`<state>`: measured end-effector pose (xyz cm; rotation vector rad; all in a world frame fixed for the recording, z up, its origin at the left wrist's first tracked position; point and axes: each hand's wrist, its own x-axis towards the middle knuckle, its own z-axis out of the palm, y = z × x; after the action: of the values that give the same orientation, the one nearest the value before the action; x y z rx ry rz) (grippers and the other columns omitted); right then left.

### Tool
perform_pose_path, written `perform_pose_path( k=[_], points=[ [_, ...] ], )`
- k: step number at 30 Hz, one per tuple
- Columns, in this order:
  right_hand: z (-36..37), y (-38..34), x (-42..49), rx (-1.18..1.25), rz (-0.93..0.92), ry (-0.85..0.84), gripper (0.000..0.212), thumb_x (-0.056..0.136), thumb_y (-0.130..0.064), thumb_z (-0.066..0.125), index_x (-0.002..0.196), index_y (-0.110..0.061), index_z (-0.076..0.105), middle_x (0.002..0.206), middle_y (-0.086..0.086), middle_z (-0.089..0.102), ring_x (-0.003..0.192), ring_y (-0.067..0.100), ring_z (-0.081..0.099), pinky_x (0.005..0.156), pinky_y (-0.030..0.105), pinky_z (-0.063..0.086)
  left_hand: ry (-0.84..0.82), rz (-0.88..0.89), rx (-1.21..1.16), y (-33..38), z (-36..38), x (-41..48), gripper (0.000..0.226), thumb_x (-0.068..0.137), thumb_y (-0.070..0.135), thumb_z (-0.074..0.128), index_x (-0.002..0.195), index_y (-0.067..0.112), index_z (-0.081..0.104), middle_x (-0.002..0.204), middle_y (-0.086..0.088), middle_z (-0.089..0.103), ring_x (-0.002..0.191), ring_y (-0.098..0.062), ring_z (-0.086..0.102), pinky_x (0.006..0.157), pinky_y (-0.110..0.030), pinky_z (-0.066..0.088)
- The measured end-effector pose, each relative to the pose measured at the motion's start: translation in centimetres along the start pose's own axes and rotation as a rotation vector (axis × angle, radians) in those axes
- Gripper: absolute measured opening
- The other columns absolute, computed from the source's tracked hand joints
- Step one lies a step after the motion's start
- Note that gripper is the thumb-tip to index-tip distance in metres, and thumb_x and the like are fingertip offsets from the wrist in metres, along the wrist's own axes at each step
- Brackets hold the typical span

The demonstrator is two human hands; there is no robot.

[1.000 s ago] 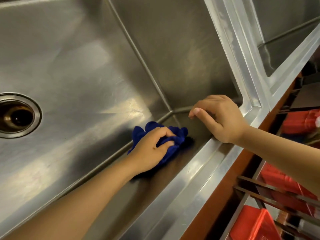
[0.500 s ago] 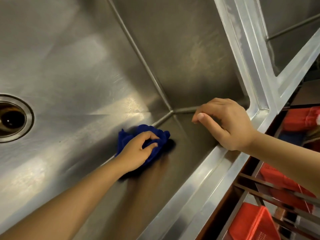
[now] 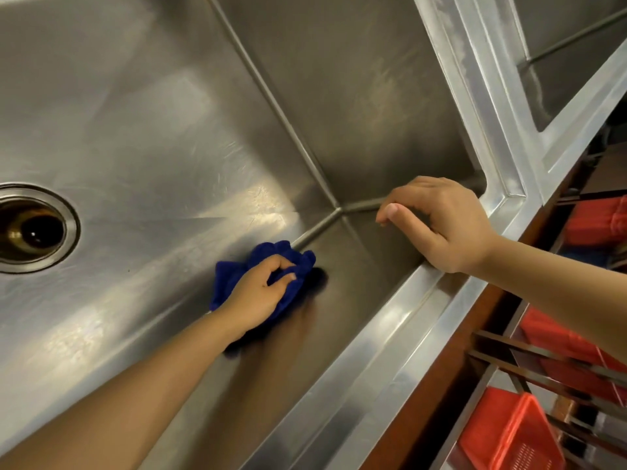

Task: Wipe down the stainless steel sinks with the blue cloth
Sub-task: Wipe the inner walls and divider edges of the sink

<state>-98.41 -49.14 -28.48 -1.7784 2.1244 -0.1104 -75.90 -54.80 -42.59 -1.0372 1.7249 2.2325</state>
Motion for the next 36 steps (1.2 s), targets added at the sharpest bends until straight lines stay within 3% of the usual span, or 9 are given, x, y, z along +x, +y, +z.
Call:
perform_pose_path(
  k=[4, 7, 11, 14, 16, 21, 25, 29, 36],
  points=[
    [-0.2, -0.2, 0.0, 0.001, -0.001, -0.014, 0.044, 0.096, -0.036, 0.033, 0.084, -0.018, 0.071, 0.073, -0.002, 0.067, 0.070, 0.018, 0.060, 0.060, 0.037, 0.051, 0.037, 0.042, -0.021, 2.1, 0.2, -2.7, 0.012, 0.096, 0.018, 0.056, 0.089, 0.028, 0.057, 0.090, 0.003, 0.065, 0.073, 0.004, 0.055, 0.065, -0.004, 0.039],
    [-0.3, -0.4, 0.0, -0.036, 0.004, -0.046, 0.042, 0.096, -0.038, 0.033, 0.085, -0.021, 0.070, 0.072, -0.003, 0.066, 0.069, 0.016, 0.058, 0.063, 0.038, 0.049, -0.029, 0.135, -0.083, 5.1, -0.5, -8.2, 0.015, 0.094, 0.023, 0.056, 0.087, 0.036, 0.059, 0.090, -0.002, 0.069, 0.076, -0.006, 0.062, 0.071, -0.013, 0.046],
    [-0.4, -0.6, -0.2, -0.047, 0.009, -0.053, 0.044, 0.096, -0.042, 0.033, 0.083, -0.021, 0.069, 0.071, -0.003, 0.065, 0.067, 0.017, 0.058, 0.063, 0.034, 0.048, -0.056, 0.194, -0.051, 5.1, -1.0, -10.8, 0.017, 0.094, 0.019, 0.057, 0.091, 0.035, 0.060, 0.092, 0.014, 0.066, 0.087, -0.001, 0.062, 0.080, -0.010, 0.044],
    [-0.5, -0.8, -0.1, -0.047, 0.016, -0.038, 0.039, 0.095, -0.037, 0.038, 0.085, -0.020, 0.071, 0.073, -0.003, 0.067, 0.068, 0.018, 0.059, 0.063, 0.035, 0.051, 0.012, 0.076, -0.002, 1.8, -1.4, -7.9, 0.007, 0.095, 0.020, 0.057, 0.095, 0.027, 0.060, 0.097, -0.001, 0.068, 0.087, -0.018, 0.063, 0.079, -0.023, 0.045],
    [-0.5, -0.9, -0.1, -0.058, 0.020, -0.051, 0.039, 0.096, -0.037, 0.037, 0.085, -0.021, 0.071, 0.076, -0.005, 0.067, 0.070, 0.018, 0.060, 0.065, 0.037, 0.051, 0.036, -0.022, 0.017, -0.4, -1.5, -6.0, 0.009, 0.096, 0.020, 0.055, 0.091, 0.027, 0.058, 0.091, -0.008, 0.066, 0.076, -0.019, 0.059, 0.073, -0.027, 0.044],
    [-0.7, -1.2, -0.3, -0.050, 0.053, -0.067, 0.040, 0.094, -0.039, 0.035, 0.083, -0.024, 0.070, 0.076, -0.011, 0.064, 0.074, 0.016, 0.058, 0.064, 0.038, 0.050, 0.057, -0.070, 0.016, -1.7, -1.5, -5.0, 0.008, 0.096, 0.020, 0.055, 0.093, 0.026, 0.061, 0.090, 0.003, 0.065, 0.080, -0.012, 0.058, 0.071, -0.018, 0.042],
    [-0.9, -1.4, -0.2, -0.058, 0.097, -0.139, 0.024, 0.094, -0.031, 0.046, 0.083, -0.017, 0.063, 0.073, -0.006, 0.058, 0.072, 0.017, 0.054, 0.064, 0.039, 0.048, 0.112, -0.079, -0.082, 0.4, -1.9, -5.2, 0.011, 0.097, 0.022, 0.054, 0.092, 0.029, 0.061, 0.098, 0.005, 0.065, 0.091, -0.013, 0.058, 0.081, -0.023, 0.043],
    [-2.1, -2.8, 1.6, -0.064, -0.065, -0.049, 0.023, 0.090, -0.031, 0.047, 0.079, -0.013, 0.057, 0.069, -0.007, 0.053, 0.067, 0.018, 0.051, 0.062, 0.027, 0.038, 0.196, -0.058, -0.295, 4.1, -3.1, -4.8, 0.011, 0.097, 0.025, 0.055, 0.095, 0.027, 0.065, 0.097, -0.004, 0.070, 0.082, -0.017, 0.060, 0.081, -0.034, 0.047],
    [-3.6, -3.0, 9.7, -0.089, -0.308, 0.077, 0.017, 0.090, -0.024, 0.050, 0.079, -0.012, 0.055, 0.068, -0.004, 0.051, 0.063, 0.020, 0.047, 0.062, 0.026, 0.030, 0.320, -0.012, -0.509, 8.9, -5.0, -1.2, 0.014, 0.098, 0.021, 0.052, 0.105, 0.021, 0.064, 0.087, 0.005, 0.068, 0.073, -0.006, 0.060, 0.069, -0.020, 0.045]
  ],
)
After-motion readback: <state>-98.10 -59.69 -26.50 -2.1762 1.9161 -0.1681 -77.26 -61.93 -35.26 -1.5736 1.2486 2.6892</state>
